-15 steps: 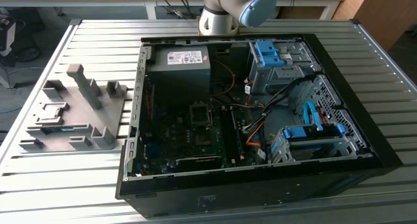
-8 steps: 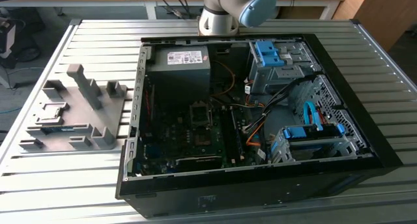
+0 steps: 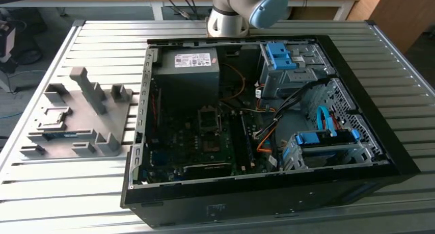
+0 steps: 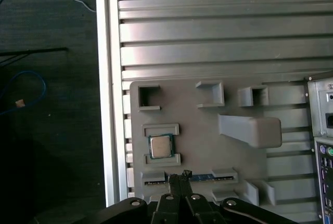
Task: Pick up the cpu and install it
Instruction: 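Reach for the cpu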
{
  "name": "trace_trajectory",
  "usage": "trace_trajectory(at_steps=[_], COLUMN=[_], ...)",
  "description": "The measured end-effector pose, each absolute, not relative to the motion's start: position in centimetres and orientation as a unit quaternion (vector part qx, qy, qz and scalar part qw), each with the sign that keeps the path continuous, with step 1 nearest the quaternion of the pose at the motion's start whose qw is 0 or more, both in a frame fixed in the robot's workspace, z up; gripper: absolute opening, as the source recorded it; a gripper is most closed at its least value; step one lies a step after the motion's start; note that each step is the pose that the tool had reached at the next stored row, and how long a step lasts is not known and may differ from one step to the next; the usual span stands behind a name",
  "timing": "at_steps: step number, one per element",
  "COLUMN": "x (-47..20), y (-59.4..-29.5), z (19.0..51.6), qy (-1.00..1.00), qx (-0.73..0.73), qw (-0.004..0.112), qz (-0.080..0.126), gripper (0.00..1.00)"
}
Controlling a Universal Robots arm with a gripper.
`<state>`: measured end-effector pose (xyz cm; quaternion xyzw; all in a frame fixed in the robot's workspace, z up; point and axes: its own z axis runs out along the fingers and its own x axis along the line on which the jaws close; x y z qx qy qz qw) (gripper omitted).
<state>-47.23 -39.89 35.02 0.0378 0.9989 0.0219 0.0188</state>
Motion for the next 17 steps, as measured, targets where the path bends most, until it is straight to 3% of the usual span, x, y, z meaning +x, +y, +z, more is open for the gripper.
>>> trace_trajectory(at_steps=[17], x=[-48.02], y=[-39.89], z=[34.38], qy=[0.999], qx=[0.038], qw=[0.019], qz=[0.022], gripper=[0.1])
